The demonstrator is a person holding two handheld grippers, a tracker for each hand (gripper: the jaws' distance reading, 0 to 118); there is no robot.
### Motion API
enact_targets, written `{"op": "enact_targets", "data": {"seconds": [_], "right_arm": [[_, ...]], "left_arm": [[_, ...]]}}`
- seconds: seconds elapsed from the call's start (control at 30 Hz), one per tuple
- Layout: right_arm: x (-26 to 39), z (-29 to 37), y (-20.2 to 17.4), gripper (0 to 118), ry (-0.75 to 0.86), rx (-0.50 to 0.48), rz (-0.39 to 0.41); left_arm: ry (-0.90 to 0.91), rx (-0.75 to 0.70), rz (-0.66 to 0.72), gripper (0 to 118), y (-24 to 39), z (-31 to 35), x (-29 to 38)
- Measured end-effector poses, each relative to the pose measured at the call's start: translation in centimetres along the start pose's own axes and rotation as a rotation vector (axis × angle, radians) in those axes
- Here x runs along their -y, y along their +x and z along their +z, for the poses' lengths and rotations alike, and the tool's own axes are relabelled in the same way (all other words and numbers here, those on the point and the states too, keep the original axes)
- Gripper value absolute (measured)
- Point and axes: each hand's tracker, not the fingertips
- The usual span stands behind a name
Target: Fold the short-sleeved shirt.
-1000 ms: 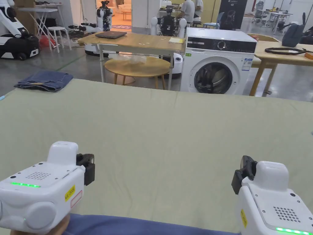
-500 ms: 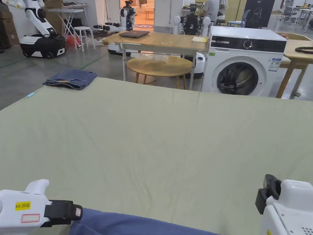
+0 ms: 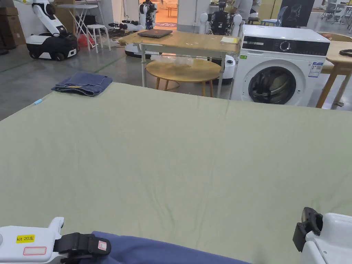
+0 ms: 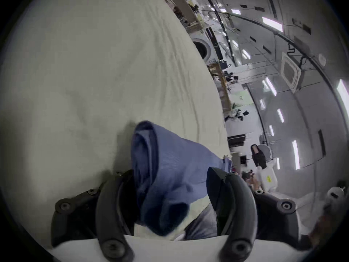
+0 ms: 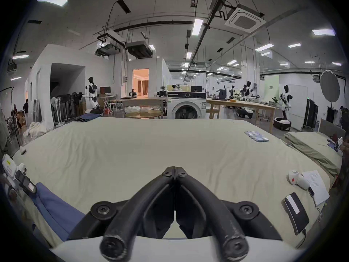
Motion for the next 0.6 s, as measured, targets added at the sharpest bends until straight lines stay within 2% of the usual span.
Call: {"op": "enact_targets", "data": {"seconds": [0.03, 0.07, 0.1, 0.13, 0.17, 0.2, 0.33, 0.53, 0.6], "right_arm": [[0.2, -0.1, 0.0, 0, -0.004, -0.003, -0.005], [0.2, -0.1, 0.0, 0, -0.007, -0.004, -0.007], [0.3, -0.1, 0.0, 0, -0.011, -0.004, -0.007], [0.3, -0.2, -0.1, 0, -0.013, -0.004, -0.006], [0.3, -0.1, 0.1, 0, -0.014, -0.005, -0.006], [0.3, 0.0, 0.1, 0, -0.015, -0.006, -0.005], [0.3, 0.0, 0.2, 0, -0.021, -0.008, -0.006], [-0.2, -0.1, 0.2, 0, -0.018, -0.011, -0.007], [-0.4, -0.1, 0.1, 0, -0.014, -0.01, -0.004]], "left_arm": [[0.001, 0.013, 0.011, 47, -0.2, -0.4, -0.1], [-0.003, -0.017, 0.024, 19, 0.7, -0.8, 0.9], [-0.015, -0.105, 0.029, 12, 0.8, -1.4, 1.3], [-0.024, -0.135, 0.019, 11, 0.8, -1.6, 1.7], [-0.005, -0.075, 0.016, 10, 1.0, -1.6, 1.9], [0.012, -0.074, 0.013, 10, 1.7, -1.3, 2.3], [0.034, -0.153, -0.063, 8, 4.1, -0.4, 2.8], [0.086, -0.152, -0.129, 8, 8.2, 2.4, 2.4], [0.107, -0.212, -0.157, 8, 9.0, 4.0, 1.7]]}}
